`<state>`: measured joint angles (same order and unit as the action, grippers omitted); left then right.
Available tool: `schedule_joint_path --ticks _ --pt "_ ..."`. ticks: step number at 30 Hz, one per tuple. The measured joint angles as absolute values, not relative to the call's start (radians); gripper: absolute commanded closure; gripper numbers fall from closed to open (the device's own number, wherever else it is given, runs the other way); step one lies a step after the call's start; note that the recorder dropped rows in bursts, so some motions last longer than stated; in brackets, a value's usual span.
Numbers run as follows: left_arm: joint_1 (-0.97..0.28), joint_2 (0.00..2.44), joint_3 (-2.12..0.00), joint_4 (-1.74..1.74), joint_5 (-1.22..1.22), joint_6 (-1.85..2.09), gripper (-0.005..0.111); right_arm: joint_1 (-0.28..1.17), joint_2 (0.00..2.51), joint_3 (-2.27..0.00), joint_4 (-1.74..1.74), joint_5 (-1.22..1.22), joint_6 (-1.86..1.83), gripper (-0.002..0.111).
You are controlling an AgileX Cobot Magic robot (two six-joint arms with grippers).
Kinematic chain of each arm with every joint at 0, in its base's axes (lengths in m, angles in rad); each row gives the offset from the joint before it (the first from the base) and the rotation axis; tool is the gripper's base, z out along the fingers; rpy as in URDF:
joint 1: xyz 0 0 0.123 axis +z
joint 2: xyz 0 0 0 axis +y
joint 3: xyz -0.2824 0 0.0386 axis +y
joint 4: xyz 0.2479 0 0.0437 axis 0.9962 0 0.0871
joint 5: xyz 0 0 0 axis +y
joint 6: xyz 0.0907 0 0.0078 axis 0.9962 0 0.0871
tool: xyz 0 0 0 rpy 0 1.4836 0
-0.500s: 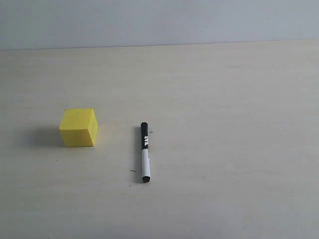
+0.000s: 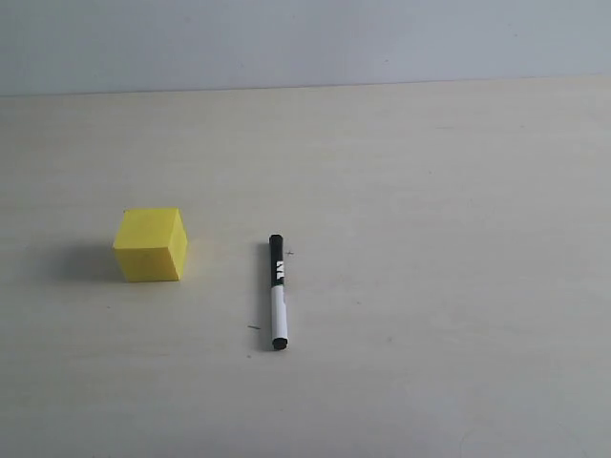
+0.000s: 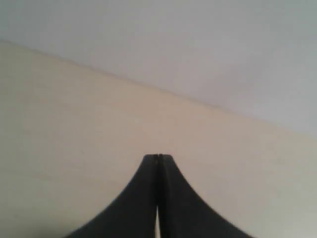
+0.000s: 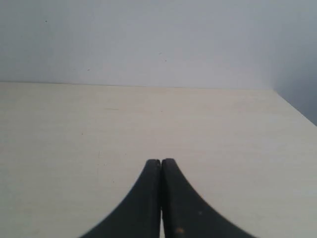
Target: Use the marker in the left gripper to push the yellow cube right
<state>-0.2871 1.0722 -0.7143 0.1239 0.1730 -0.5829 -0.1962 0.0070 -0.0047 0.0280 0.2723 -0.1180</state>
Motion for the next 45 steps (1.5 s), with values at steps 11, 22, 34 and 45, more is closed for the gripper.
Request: schedule_joint_path --ticks 11,22,34,45 --pt "-0.747 1.624 -1.31 0.126 0.966 -0.393 0.107 -0.196 0.007 -0.005 0.028 0.272 -0.118 0.108" --pt "-0.824 1.981 -1.457 0.092 1.03 -0.547 0.085 -0.196 0.007 -0.005 0.028 0.272 -0.118 0.108" --pt "-0.824 2.067 -1.457 -0.006 1.019 -0.621 0.063 -0.196 0.007 -0.005 0.028 0.272 -0.118 0.108" --pt "-0.858 2.129 -1.457 -0.033 1.004 -0.655 0.071 -0.196 0.007 -0.005 0.028 0.272 -0.118 0.108"
